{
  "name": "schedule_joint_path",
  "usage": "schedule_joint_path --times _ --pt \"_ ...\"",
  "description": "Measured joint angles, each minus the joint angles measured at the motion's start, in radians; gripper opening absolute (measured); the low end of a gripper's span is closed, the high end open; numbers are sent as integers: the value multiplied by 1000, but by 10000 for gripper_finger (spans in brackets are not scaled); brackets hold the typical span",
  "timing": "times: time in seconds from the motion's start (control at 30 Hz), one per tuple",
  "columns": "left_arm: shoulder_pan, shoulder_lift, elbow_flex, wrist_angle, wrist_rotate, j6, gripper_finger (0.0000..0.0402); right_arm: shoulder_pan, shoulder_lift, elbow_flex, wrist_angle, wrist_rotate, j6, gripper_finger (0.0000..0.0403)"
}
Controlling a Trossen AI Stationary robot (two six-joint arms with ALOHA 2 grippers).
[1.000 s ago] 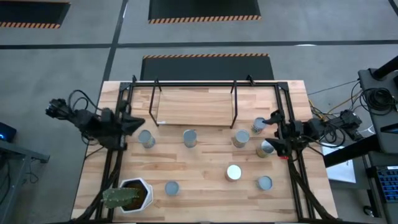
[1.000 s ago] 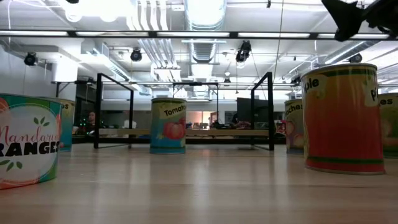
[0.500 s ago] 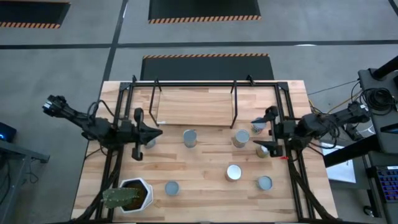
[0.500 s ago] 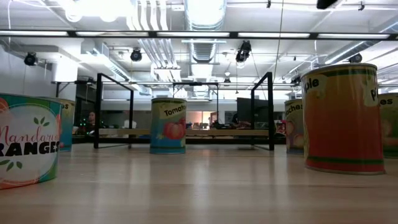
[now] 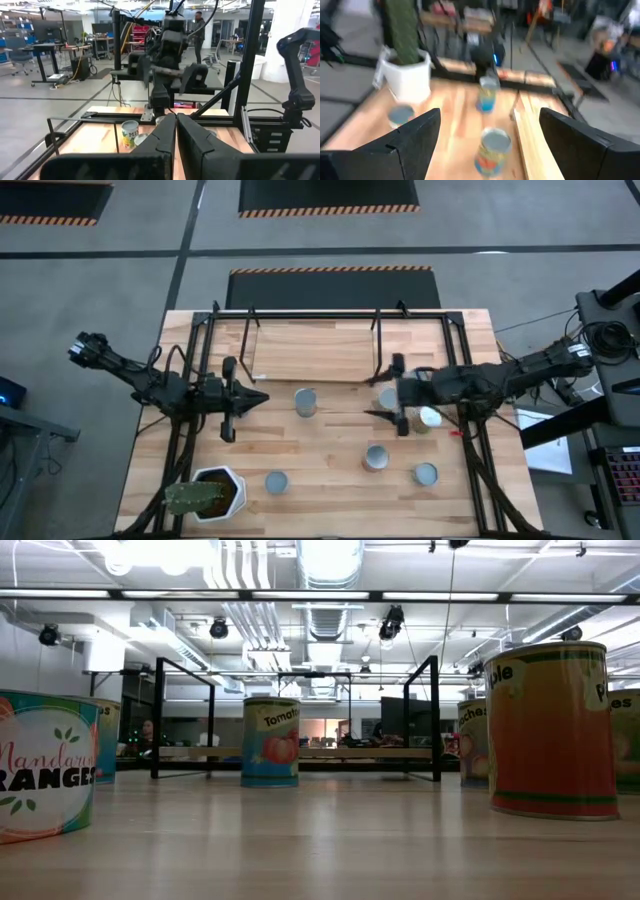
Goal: Pick and place cans onto a shelf
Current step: Put the canned tomatoes on the shelf
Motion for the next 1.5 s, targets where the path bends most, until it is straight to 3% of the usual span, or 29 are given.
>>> schedule_joint_path --times 0.4,0.7,0.97,1.2,1.4,1.5 --pt "0 18 35 -39 0 54 0 -160 328 280 -261 -65 20 327" --pt "0 14 43 -73 0 55 0 -176 519 414 -260 -70 -123 327" --pt "0 3 42 -89 0 66 0 -173 681 508 -264 -72 -154 327" --pt "-1 -1 42 -105 0 80 0 -191 758 559 -268 -82 -113 327" --pt "0 -3 42 -105 0 87 0 -245 776 566 -274 -207 7 343" --pt "0 -3 42 -105 0 98 0 -264 790 565 -292 -221 25 360"
